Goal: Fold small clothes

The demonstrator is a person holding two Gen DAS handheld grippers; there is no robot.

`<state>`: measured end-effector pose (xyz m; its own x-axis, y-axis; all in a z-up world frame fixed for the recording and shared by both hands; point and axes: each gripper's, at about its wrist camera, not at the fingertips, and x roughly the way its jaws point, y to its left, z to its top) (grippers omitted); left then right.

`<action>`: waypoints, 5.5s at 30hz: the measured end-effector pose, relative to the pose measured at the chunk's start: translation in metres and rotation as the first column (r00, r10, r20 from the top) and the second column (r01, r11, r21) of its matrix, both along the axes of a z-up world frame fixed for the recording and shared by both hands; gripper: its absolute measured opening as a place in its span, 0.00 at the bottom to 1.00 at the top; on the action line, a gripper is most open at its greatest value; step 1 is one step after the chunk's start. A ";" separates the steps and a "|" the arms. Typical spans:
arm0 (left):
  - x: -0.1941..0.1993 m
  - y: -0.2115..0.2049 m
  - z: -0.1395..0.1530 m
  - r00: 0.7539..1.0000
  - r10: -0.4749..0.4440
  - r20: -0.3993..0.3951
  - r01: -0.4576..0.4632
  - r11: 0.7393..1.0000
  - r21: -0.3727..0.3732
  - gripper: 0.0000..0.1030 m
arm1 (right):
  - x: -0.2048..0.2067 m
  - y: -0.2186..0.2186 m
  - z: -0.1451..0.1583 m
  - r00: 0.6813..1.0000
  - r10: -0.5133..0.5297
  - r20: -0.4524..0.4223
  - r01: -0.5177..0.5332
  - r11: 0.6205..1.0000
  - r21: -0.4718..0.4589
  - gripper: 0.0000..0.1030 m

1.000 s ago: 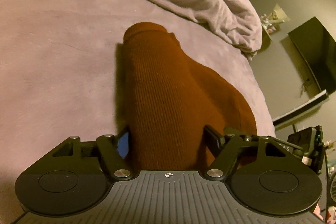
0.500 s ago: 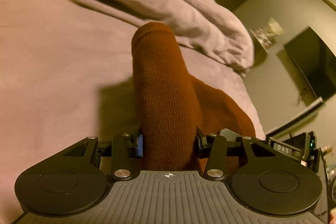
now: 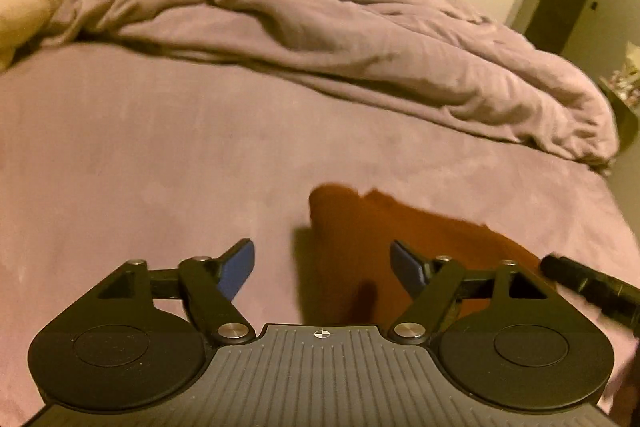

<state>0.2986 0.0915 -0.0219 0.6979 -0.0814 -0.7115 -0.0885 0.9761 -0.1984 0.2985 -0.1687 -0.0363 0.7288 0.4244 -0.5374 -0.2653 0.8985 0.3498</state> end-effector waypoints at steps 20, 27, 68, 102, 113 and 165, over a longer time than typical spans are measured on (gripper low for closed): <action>0.016 -0.034 -0.045 0.998 -0.044 -0.055 0.049 0.994 0.094 0.89 | 0.025 0.039 -0.046 0.997 0.047 0.057 -0.026 0.944 -0.328 0.15; -0.080 -0.018 -0.031 0.996 -0.056 -0.074 0.058 0.998 0.024 0.90 | -0.081 -0.011 -0.035 0.999 -0.034 0.027 0.041 0.957 -0.287 0.44; -0.175 -0.069 0.039 0.977 -0.015 -0.213 0.069 0.967 0.247 1.00 | -0.174 0.013 0.043 0.923 -0.127 -0.364 -0.033 0.914 -0.404 0.96; -0.156 -0.075 0.028 0.956 -0.017 -0.293 0.091 0.967 0.238 1.00 | -0.141 0.013 0.048 0.907 -0.180 -0.382 0.010 0.913 -0.408 0.96; -0.158 -0.076 0.027 0.955 -0.026 -0.294 0.098 0.968 0.231 1.00 | -0.143 0.010 0.048 0.904 -0.191 -0.384 0.022 0.914 -0.404 0.96; -0.161 -0.072 0.024 0.947 -0.020 -0.319 0.095 0.971 0.220 1.00 | -0.145 0.009 0.049 0.908 -0.192 -0.373 0.023 0.911 -0.412 0.96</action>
